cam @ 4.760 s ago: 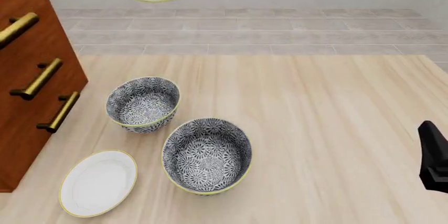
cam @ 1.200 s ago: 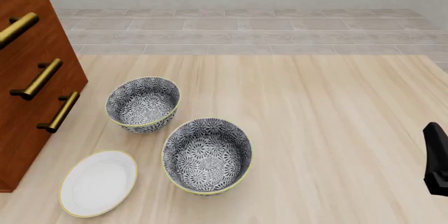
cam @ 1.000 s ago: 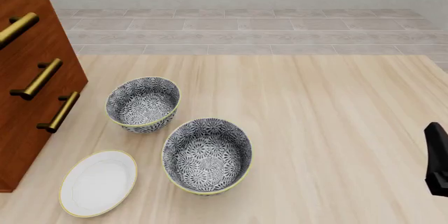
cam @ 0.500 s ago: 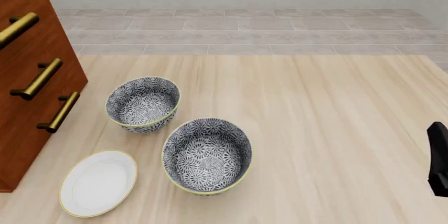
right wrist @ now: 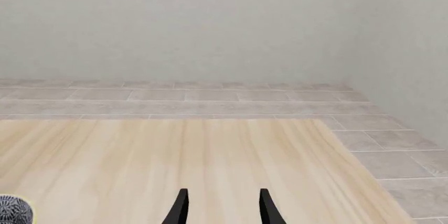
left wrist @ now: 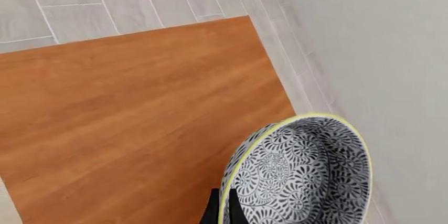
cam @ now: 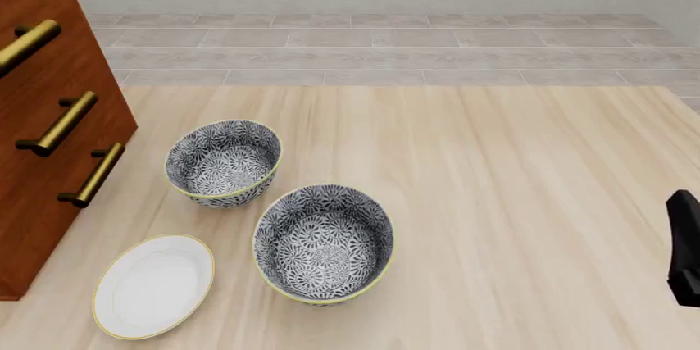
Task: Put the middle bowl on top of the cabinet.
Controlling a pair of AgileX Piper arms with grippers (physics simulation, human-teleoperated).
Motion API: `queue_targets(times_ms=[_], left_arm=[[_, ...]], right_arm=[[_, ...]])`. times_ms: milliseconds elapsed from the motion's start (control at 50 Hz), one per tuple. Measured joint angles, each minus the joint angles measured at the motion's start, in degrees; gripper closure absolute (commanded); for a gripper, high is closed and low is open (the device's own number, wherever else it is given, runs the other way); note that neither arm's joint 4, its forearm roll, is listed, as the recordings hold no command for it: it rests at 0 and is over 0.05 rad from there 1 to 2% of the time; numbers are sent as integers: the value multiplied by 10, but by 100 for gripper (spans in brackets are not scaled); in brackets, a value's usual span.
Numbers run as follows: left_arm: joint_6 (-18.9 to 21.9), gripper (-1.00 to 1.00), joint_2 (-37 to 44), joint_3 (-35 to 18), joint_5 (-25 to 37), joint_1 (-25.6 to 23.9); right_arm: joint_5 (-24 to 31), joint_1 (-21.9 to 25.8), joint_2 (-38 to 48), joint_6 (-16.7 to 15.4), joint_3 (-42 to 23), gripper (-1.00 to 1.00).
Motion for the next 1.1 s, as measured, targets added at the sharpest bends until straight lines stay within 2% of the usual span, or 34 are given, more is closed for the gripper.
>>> queue_targets(times_ms=[640,660,1100], left_arm=[[-3,100,9,17,-24,19],[-4,-100,9,17,-24,19],[-15,-100,-8,20,-29,10]], right_arm=[[3,0,-3,0,3,-100],[3,0,-3,0,3,-100],[-2,1,1,-2,5,-100]])
